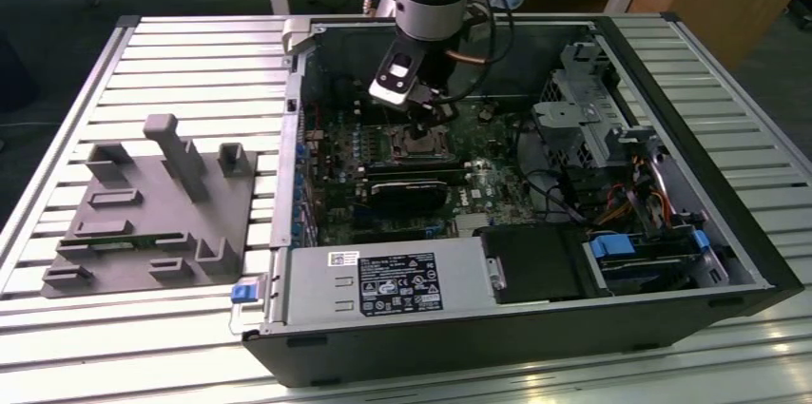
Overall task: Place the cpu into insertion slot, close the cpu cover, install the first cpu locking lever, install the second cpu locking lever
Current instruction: 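Close the cpu cover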
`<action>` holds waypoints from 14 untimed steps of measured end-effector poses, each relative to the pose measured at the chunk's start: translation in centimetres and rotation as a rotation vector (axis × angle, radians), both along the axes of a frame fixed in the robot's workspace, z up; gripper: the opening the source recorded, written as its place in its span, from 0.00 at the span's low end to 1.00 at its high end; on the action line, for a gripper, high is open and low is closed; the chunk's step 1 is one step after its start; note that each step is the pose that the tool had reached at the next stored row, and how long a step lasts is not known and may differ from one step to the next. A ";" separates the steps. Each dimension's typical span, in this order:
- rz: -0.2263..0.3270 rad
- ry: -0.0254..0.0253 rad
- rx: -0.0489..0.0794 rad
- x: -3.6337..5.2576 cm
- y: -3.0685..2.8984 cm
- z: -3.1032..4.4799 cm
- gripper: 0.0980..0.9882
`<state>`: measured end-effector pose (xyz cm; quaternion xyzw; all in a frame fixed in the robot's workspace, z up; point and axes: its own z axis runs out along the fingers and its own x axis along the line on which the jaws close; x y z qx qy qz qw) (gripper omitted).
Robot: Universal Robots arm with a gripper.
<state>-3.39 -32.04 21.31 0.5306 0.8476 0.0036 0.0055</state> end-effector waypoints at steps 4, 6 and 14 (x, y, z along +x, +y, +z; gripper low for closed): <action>0.072 0.0000 0.000 0.00 0.00 0.00 0.01; 0.110 0.0000 0.000 0.00 0.00 0.00 0.01; 0.254 0.0000 0.000 0.00 0.00 -0.01 0.01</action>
